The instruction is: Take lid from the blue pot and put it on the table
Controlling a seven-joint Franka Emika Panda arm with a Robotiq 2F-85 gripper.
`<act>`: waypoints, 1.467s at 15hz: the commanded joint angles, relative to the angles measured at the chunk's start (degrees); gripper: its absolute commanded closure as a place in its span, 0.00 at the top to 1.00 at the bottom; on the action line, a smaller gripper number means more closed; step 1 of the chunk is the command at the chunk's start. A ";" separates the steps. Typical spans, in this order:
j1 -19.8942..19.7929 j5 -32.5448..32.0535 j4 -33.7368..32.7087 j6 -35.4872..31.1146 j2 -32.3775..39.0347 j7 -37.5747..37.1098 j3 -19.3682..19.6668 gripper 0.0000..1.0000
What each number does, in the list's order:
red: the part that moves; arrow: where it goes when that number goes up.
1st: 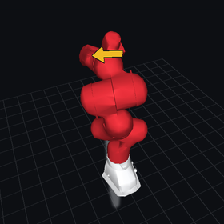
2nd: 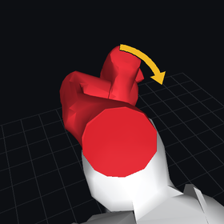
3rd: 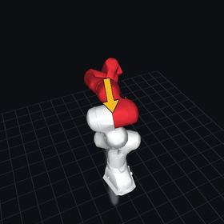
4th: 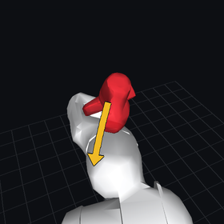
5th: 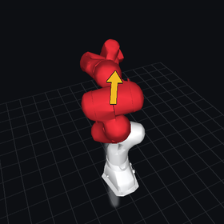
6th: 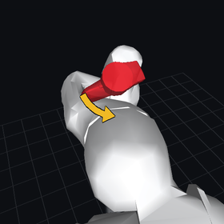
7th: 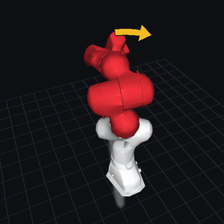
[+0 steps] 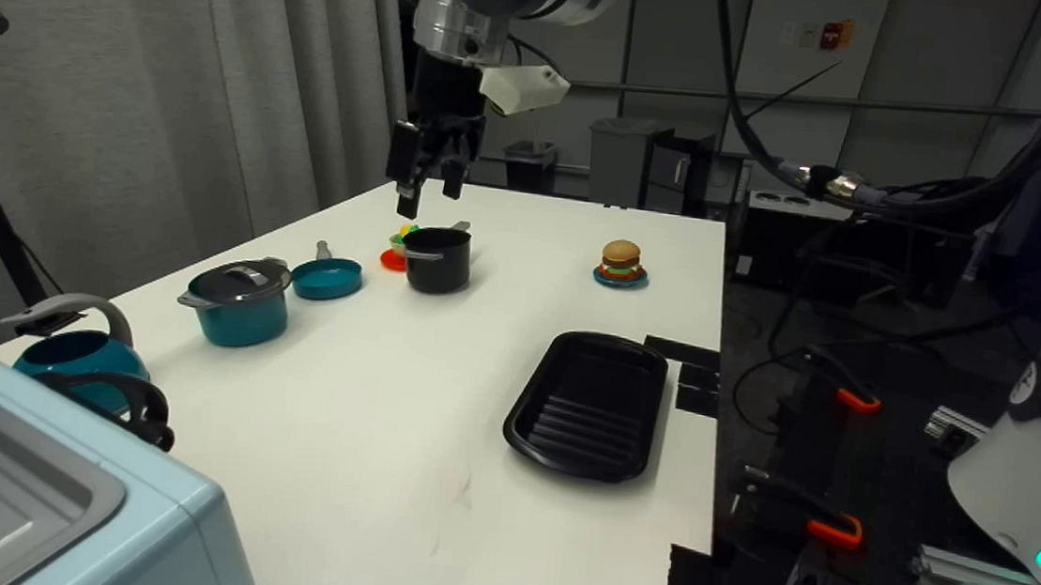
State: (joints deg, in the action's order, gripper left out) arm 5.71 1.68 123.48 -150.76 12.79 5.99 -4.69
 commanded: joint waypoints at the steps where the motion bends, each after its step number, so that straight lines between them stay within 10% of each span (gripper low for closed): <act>1: 1.43 -3.78 -9.00 2.68 5.80 -4.43 0.19 1.00; 12: 5.05 -3.38 -28.85 5.09 20.17 -10.33 0.38 1.00; 22: 5.29 -3.63 -28.56 2.86 21.40 -9.95 0.51 1.00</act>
State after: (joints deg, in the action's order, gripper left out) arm 10.02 -0.61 96.44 -147.00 32.38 -2.79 -5.01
